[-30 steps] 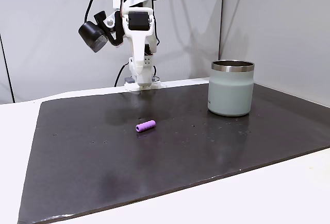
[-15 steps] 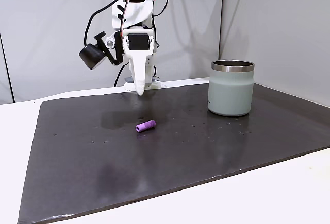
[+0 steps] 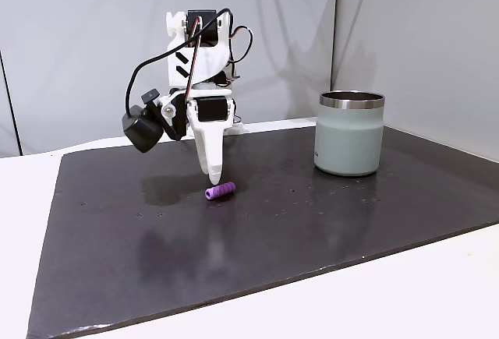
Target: Grasp a pengrip and put it in the cup.
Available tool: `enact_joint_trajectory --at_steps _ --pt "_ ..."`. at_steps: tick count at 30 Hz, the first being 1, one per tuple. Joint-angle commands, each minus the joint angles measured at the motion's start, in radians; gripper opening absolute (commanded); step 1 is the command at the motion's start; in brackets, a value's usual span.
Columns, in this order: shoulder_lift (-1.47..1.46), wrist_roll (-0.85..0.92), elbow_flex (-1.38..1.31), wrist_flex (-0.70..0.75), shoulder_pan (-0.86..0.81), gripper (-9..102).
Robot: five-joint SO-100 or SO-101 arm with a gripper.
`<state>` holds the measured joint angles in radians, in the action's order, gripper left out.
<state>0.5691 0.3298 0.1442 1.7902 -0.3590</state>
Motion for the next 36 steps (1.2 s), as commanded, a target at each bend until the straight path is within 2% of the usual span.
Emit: enact_joint_trajectory --at_steps 1,13,19,23,36 --pt "-0.014 0.006 -0.087 0.008 -0.005 20" --pt "-0.112 0.006 -0.147 0.008 0.049 18" --pt "-0.141 0.012 -0.147 0.008 0.037 1" --pt "-0.123 0.012 -0.149 0.011 0.025 0" --pt "0.453 0.012 0.221 0.012 0.064 0"
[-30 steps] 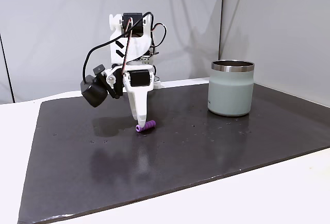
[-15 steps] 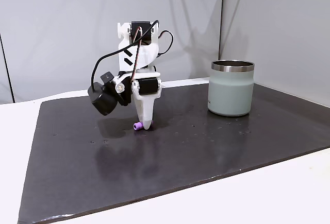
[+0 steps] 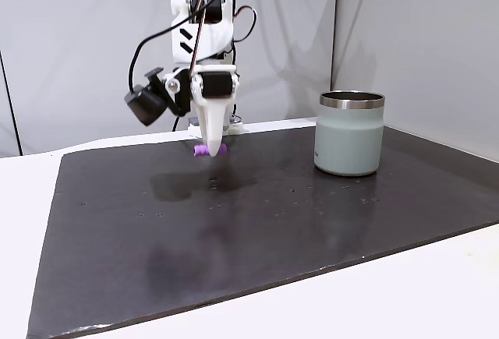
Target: Grasp a pengrip and put it in the cup.
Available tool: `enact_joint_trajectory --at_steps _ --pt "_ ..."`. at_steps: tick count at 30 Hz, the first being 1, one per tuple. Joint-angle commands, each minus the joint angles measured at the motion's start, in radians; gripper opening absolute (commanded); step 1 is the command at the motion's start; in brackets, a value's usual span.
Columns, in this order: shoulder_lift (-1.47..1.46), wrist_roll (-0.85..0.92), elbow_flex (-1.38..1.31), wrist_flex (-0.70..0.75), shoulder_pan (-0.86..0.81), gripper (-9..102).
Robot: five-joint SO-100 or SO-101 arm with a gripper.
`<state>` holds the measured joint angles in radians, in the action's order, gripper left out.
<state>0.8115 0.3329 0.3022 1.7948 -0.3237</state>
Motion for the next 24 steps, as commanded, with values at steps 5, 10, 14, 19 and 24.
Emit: enact_joint_trajectory --at_steps 5,10,14,19,24 --pt "0.48 0.002 0.239 0.008 0.117 0" --pt "0.658 -0.044 0.33 0.008 0.275 0" --pt "0.698 -0.117 0.337 0.006 0.414 0" --pt "0.637 -0.259 0.288 0.003 0.548 0" --pt "0.58 -0.318 0.276 -0.037 0.65 0"
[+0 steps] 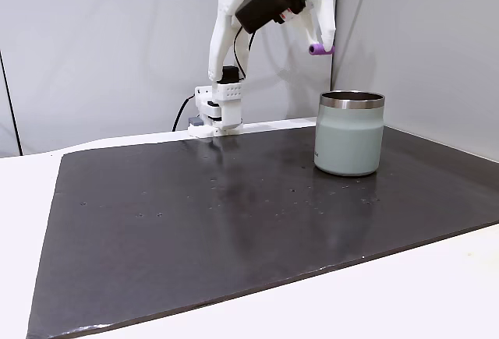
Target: Grasp a pengrip and put it in the cup.
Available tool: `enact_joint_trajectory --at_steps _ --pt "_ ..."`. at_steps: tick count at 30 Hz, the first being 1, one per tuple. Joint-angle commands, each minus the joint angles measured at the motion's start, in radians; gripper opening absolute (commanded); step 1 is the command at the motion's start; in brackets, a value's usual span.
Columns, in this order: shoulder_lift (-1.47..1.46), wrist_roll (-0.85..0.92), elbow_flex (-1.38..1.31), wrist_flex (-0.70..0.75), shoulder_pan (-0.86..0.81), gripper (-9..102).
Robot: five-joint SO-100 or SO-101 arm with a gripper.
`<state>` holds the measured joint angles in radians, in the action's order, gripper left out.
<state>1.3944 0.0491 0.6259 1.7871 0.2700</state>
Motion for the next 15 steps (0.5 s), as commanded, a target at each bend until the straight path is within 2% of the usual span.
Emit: enact_joint_trajectory --at_steps 1,13,15 --pt "-0.017 -0.041 -0.048 -0.038 0.071 0" --pt "-0.124 -0.074 -0.095 -0.063 0.137 0" --pt "-0.124 -0.071 -0.095 -0.06 0.141 4"
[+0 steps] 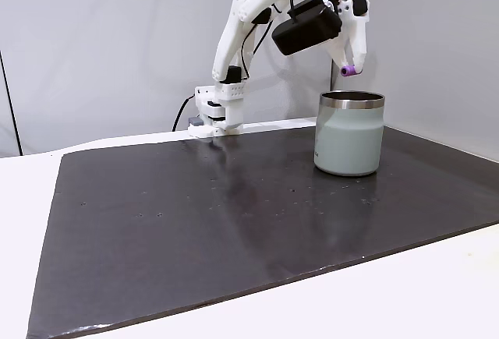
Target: Grasp a pengrip and put it in the cup.
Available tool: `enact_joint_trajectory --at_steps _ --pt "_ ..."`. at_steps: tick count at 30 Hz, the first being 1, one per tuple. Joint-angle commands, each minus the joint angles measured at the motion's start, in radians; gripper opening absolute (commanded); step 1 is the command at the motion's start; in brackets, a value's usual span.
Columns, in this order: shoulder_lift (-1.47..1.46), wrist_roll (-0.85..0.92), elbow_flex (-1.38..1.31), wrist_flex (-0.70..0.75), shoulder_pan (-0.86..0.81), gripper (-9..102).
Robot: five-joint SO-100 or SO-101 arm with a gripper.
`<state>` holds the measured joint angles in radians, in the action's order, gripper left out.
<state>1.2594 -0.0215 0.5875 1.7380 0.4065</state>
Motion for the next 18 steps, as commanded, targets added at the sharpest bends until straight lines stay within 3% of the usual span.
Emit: enact_joint_trajectory --at_steps 1,6,18 --pt "0.011 0.002 -0.057 -0.009 0.006 7" --pt "0.009 0.026 -0.057 0.002 0.018 26" --pt "0.021 0.058 -0.057 0.014 0.02 29"
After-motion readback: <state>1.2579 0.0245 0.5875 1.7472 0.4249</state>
